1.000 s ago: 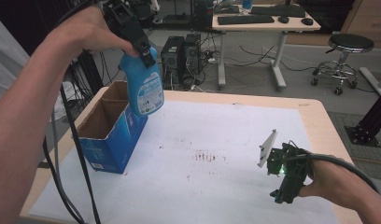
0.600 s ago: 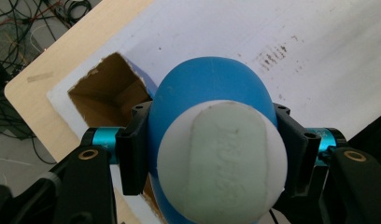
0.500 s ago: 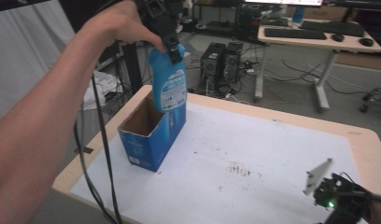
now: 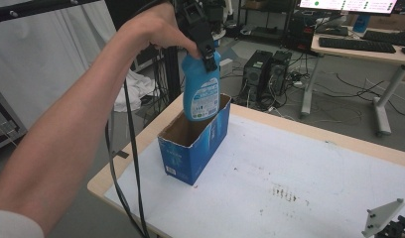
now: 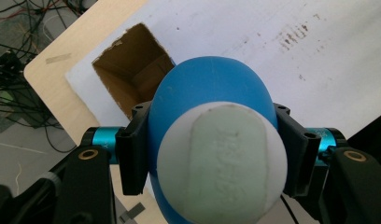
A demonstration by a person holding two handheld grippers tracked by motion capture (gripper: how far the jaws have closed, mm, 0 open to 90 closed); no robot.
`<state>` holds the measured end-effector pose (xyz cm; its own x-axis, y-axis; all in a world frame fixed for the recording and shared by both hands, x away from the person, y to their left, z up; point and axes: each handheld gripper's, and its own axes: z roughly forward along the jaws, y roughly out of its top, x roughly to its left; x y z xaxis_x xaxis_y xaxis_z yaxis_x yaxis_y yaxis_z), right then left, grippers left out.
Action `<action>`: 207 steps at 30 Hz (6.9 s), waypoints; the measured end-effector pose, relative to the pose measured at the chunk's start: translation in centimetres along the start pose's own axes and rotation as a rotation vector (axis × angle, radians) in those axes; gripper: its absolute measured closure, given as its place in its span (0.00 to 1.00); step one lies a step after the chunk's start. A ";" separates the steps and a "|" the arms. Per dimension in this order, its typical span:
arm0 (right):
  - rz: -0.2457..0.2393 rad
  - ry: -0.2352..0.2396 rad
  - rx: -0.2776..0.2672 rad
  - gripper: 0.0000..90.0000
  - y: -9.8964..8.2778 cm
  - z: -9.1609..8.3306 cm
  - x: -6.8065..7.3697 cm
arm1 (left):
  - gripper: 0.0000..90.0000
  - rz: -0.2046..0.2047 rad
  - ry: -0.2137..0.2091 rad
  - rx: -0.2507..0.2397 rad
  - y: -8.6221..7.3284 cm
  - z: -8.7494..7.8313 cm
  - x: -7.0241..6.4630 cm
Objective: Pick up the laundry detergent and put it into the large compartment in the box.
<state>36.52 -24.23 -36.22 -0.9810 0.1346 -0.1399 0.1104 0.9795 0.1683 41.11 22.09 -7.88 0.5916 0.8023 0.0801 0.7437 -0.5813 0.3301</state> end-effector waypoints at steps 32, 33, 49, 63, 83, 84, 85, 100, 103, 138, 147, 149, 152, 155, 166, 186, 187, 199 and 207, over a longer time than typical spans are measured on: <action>0.003 0.016 0.013 0.13 0.1 1.1 0.2 | 0.43 0.072 -0.031 0.063 -3.4 6.1 1.6; 0.003 0.016 0.013 0.13 0.1 1.1 0.2 | 0.43 0.072 -0.031 0.063 -3.4 6.1 1.6; -0.002 0.026 0.027 0.13 0.3 1.9 0.3 | 0.43 0.150 -0.065 0.094 -5.1 10.8 1.7; -0.002 0.035 0.043 0.13 0.4 2.3 0.4 | 0.43 0.198 -0.088 0.109 -6.3 13.9 1.9; 0.003 0.045 0.058 0.13 0.5 2.6 0.4 | 0.42 0.267 -0.107 0.164 -7.5 18.2 2.0; 0.002 0.045 0.056 0.13 0.5 2.6 0.3 | 0.42 0.270 -0.106 0.158 -7.5 18.2 2.0; 0.004 0.044 0.058 0.13 0.5 2.7 0.3 | 0.42 0.266 -0.108 0.149 -7.5 18.2 2.0; 0.009 0.049 0.054 0.13 0.2 2.9 0.4 | 0.42 0.292 -0.101 0.150 -7.1 18.6 1.4; 0.009 0.052 0.060 0.13 0.2 3.0 0.4 | 0.42 0.295 -0.099 0.147 -7.1 18.5 1.4; 0.016 0.058 0.052 0.13 -0.1 3.0 0.7 | 0.36 0.283 -0.092 0.165 -7.1 18.7 1.2; 0.016 0.060 0.051 0.13 -0.2 3.0 0.6 | 0.32 0.264 -0.080 0.160 -7.2 17.9 1.7; 0.012 0.060 0.049 0.13 -0.1 3.0 0.6 | 0.30 0.261 -0.070 0.156 -7.2 17.6 1.8; 0.016 0.059 0.046 0.13 -0.1 3.0 0.7 | 0.30 0.267 -0.071 0.156 -7.2 17.3 1.9; 0.018 0.059 0.049 0.13 -0.2 3.0 0.7 | 0.30 0.264 -0.071 0.152 -7.2 16.9 1.9; 0.021 0.057 0.045 0.13 -0.2 2.9 0.7 | 0.29 0.273 -0.039 0.116 -6.1 14.8 1.6; 0.021 0.058 0.041 0.13 -0.2 2.8 0.7 | 0.26 0.374 -0.033 0.055 -1.8 11.9 -2.3; 0.017 0.058 0.041 0.13 -0.2 2.8 0.7 | 0.26 0.381 -0.033 0.053 -1.5 11.8 -2.6; 0.015 0.058 0.036 0.13 -0.1 2.8 0.7 | 0.18 0.450 -0.031 0.024 1.4 12.6 -6.6; 0.014 0.058 0.031 0.13 -0.2 2.7 0.6 | 0.14 0.508 -0.057 0.043 2.9 14.1 -9.4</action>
<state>36.32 -23.91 -38.95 -0.9868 0.1404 -0.0804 0.1283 0.9819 0.1394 42.09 10.98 -20.93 0.8970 0.4086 0.1684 0.3688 -0.9021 0.2241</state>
